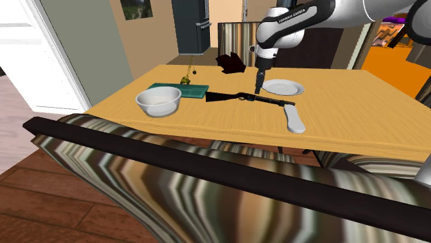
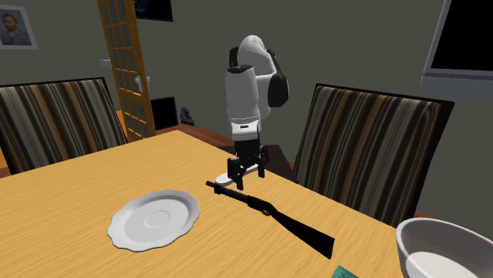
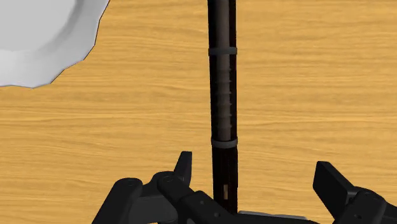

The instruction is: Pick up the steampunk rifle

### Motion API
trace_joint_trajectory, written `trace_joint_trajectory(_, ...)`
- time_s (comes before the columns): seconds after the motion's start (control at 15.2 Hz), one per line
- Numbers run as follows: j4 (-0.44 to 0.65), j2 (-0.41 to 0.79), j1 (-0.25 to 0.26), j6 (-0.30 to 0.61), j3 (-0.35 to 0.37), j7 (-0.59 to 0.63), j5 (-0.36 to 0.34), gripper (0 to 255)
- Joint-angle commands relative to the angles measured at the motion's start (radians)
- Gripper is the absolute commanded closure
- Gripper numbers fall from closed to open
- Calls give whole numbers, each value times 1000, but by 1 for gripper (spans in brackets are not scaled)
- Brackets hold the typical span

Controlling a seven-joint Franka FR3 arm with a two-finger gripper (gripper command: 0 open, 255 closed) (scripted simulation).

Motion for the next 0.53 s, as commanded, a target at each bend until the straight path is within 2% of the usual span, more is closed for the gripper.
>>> trace_joint_trajectory(0.0, 99, 83, -11, -12, 15, -52, 24, 0)
trace_joint_trajectory(0.07, 145, 119, -16, -18, 23, -72, 32, 0)
trace_joint_trajectory(0.46, 97, 141, -17, 51, 29, -85, 43, 0)
